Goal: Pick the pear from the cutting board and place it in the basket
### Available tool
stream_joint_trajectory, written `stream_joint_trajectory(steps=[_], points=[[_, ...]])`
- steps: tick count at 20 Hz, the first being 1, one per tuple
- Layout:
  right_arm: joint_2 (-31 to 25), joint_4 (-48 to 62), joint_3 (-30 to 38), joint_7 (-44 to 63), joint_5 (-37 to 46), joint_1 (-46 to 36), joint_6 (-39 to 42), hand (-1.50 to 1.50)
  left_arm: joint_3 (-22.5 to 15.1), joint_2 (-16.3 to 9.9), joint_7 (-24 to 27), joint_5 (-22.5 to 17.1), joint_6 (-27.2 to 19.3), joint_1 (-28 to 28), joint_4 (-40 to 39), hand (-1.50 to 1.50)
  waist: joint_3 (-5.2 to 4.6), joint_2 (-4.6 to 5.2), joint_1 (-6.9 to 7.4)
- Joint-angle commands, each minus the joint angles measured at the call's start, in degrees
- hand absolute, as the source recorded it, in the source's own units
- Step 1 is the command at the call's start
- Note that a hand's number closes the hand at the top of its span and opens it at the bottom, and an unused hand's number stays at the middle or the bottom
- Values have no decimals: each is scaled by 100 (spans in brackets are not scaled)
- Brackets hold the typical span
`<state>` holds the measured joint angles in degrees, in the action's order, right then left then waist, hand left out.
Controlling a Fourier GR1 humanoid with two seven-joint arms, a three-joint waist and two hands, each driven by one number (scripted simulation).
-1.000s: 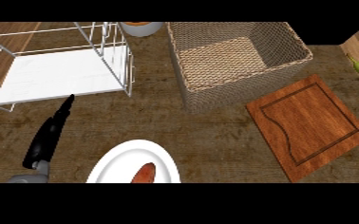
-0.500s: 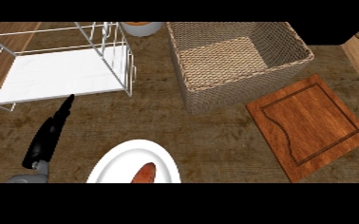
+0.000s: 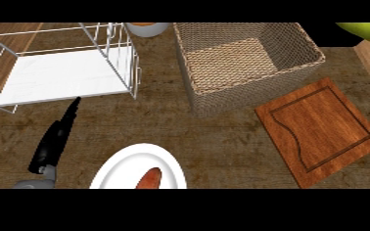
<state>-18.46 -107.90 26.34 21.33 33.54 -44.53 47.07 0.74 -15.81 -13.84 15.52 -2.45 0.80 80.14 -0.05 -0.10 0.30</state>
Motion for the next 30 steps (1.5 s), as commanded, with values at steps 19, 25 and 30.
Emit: stream_joint_trajectory(steps=[19, 25, 30], points=[[726, 2516, -2146, -209, 1673, 71, -2562, -150, 231, 59, 282, 33, 228, -278, 117, 0, 5, 22, 50], [1102, 3327, -2101, -397, 1653, -470, -3392, -150, 202, 211, -236, 191, 174, 355, -20, 0, 5, 23, 29], [1252, 3435, -1364, -83, 1420, -853, -4213, -150, 264, 184, 231, 124, 211, 60, -162, 0, 3, 39, 62]])
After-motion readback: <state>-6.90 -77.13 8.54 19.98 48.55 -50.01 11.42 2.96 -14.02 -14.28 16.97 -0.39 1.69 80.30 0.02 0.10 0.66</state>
